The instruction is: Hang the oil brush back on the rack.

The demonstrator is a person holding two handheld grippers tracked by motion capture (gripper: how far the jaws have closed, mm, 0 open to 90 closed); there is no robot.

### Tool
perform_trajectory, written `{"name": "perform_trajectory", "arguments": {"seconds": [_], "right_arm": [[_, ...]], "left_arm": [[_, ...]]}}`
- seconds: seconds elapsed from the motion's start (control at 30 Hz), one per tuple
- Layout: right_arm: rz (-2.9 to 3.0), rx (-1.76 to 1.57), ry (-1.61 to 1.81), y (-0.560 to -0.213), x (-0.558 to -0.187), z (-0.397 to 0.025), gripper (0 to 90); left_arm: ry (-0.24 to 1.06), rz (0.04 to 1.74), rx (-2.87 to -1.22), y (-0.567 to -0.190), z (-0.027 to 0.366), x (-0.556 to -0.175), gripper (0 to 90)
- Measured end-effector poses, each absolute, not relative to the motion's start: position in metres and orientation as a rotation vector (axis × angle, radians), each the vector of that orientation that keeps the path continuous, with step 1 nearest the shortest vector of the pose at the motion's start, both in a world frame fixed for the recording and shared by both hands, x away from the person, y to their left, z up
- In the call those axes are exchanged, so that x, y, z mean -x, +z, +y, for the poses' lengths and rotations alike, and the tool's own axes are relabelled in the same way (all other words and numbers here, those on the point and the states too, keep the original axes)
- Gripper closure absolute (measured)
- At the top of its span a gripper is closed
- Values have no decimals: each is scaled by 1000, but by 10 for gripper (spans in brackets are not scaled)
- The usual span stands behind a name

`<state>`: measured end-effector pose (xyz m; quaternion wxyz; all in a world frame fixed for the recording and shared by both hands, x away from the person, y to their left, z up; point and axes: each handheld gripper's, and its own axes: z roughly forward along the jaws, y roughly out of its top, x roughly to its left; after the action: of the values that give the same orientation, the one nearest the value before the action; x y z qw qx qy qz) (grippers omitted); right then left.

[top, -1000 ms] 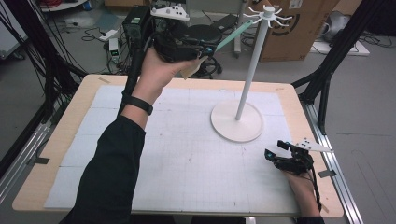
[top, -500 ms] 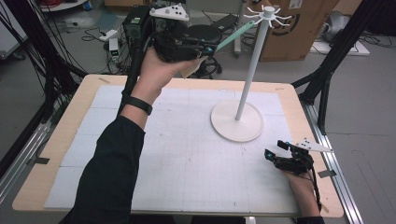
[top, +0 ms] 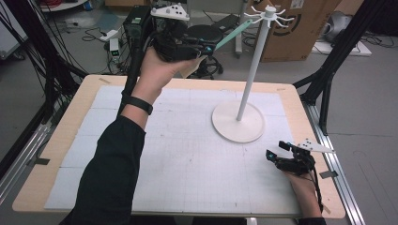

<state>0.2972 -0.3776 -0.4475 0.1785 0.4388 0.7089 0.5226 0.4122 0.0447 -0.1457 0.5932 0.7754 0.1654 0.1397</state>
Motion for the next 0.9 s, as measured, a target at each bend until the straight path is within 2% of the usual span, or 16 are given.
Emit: {"name": "perform_trajectory", "arguments": {"seconds": [0.9], "right_arm": [[2004, -1234, 1476, -448, -297, -378, 190]], "left_arm": [[353, 395, -1818, -150, 36, -415, 819]]}}
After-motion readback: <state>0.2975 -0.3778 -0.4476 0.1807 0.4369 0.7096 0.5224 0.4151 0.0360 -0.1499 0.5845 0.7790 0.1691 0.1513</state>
